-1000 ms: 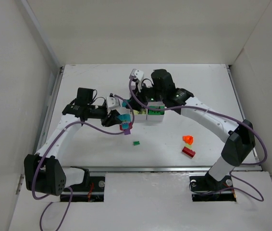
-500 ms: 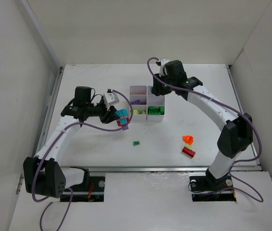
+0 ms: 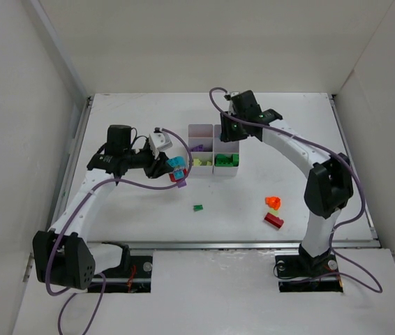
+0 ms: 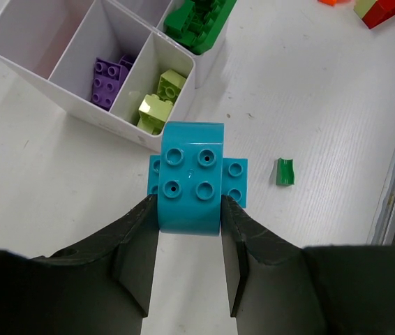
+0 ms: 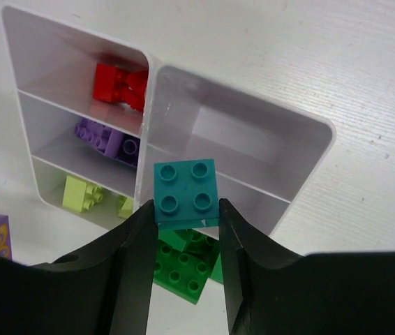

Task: Sort the legos into containers by color

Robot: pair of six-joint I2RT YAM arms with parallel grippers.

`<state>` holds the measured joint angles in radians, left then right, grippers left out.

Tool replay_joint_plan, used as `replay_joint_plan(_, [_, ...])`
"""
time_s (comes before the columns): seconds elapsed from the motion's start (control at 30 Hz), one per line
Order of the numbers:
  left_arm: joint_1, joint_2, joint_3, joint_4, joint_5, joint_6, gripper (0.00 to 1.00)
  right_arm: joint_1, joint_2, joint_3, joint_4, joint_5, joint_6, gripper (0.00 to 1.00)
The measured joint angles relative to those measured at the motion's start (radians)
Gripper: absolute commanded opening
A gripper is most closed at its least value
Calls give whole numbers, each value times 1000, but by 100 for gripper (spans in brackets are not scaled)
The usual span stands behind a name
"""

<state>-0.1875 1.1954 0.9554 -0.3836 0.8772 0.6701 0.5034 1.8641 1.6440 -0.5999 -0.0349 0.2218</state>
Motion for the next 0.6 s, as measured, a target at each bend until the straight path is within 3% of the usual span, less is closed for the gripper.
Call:
replay_joint_plan(0.17, [0, -10, 0, 0, 0, -2, 0, 0, 24, 26, 2, 19, 11, 13])
replay_joint_plan(0.23, [0, -13, 0, 0, 0, -3, 0, 0, 38, 39, 2, 28, 17, 29])
replay_joint_plan(0.27, [0, -15, 0, 0, 0, -3, 0, -1, 45, 47, 2, 32, 18, 49])
replay_joint_plan(0.4, [0, -16, 0, 0, 0, -3, 0, -6, 78, 81, 1, 43, 21, 83])
replay_joint_plan(0.5, [0, -18, 0, 0, 1, -3, 0, -5, 81, 82, 10, 38, -5, 97])
replay_joint_plan(0.6, [0, -23, 0, 0, 4, -3, 0, 9, 55, 46, 58, 33, -70, 100])
